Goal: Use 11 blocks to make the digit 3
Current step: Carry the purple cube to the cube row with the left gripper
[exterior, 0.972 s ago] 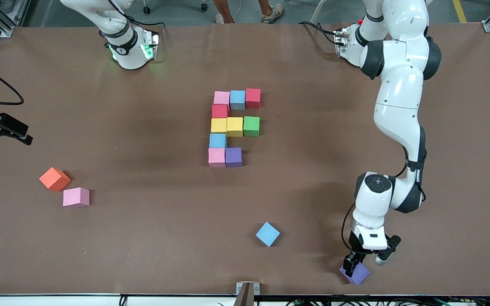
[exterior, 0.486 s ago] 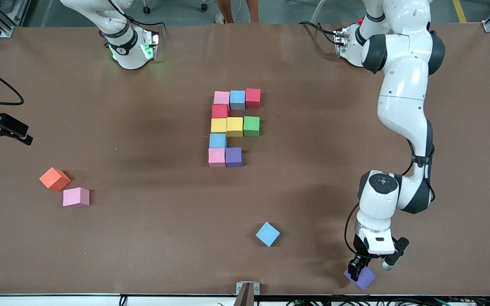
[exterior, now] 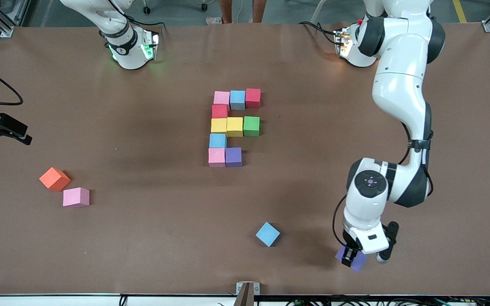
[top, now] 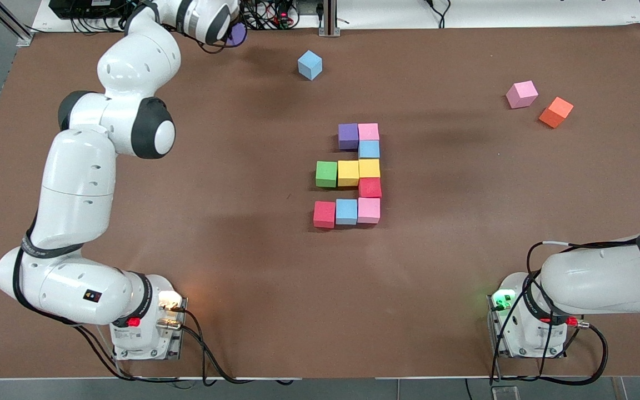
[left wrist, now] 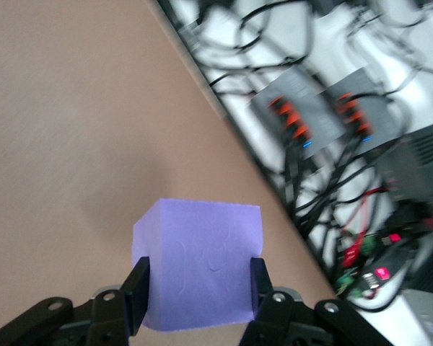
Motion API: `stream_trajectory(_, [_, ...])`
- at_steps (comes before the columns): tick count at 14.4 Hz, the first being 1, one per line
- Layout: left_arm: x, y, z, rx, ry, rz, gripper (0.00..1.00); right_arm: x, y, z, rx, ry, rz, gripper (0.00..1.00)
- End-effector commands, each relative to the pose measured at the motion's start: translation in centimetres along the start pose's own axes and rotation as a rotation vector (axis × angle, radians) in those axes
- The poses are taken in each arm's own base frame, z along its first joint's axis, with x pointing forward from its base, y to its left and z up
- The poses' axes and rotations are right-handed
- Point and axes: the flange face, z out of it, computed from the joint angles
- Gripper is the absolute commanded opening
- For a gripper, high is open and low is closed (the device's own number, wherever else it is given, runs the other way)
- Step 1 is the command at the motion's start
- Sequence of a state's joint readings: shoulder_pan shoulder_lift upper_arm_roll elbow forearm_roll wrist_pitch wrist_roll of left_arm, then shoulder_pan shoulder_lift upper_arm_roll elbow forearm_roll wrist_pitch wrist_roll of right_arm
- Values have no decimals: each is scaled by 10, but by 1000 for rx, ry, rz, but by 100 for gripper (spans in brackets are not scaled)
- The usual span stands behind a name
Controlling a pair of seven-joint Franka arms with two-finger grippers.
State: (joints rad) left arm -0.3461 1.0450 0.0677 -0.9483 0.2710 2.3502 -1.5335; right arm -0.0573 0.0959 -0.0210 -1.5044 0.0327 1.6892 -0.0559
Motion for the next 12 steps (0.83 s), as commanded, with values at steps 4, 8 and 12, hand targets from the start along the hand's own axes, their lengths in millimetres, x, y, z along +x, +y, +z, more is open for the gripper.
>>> stream_trajectory(4, [-75, -17, -19, 235, 53, -146, 1, -1, 15, -1, -9, -4, 12, 100])
stream_trajectory(8, [-140, -27, -36, 356, 107, -208, 1, -1, 21, -1, -8, -4, 24, 100])
stream_trajectory(12, [-194, -40, -51, 430, 202, -265, 1, -2, 23, -1, -10, -6, 26, 100])
